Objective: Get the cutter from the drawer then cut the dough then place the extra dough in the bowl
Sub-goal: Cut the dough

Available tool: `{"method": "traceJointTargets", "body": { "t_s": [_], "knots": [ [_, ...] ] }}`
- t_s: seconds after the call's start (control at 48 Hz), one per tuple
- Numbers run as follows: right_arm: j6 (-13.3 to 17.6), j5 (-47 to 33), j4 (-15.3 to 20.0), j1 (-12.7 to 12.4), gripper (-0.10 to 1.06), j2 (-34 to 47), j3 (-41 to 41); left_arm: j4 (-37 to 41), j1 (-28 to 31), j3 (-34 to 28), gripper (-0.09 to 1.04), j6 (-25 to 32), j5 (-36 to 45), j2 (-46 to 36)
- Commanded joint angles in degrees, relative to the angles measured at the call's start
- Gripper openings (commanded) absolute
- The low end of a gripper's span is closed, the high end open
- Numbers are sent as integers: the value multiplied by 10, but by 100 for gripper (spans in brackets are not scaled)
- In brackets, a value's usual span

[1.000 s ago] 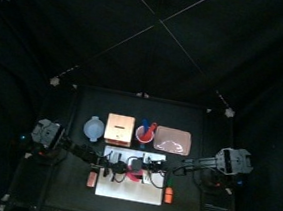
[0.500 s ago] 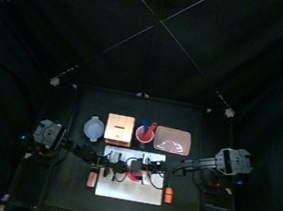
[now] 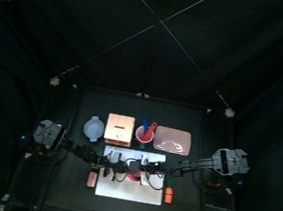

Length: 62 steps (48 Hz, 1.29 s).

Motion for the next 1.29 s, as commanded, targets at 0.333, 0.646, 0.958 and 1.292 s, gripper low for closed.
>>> {"method": "traceJointTargets", "body": {
  "t_s": [0.333, 0.646, 0.958, 1.292],
  "knots": [
    [0, 1, -4, 1, 47, -11, -17, -4, 3, -3, 53, -1, 1, -3],
    [0, 76, -11, 1, 43, -32, -49, -10, 3, -2, 53, 0, 9, -4],
    [4, 106, -41, -3, 42, -109, -54, -10, 3, -2, 53, 0, 10, -4],
    [5, 113, -33, -5, 42, -185, 29, -11, 5, -2, 53, 0, 28, -5]
  ]
}}
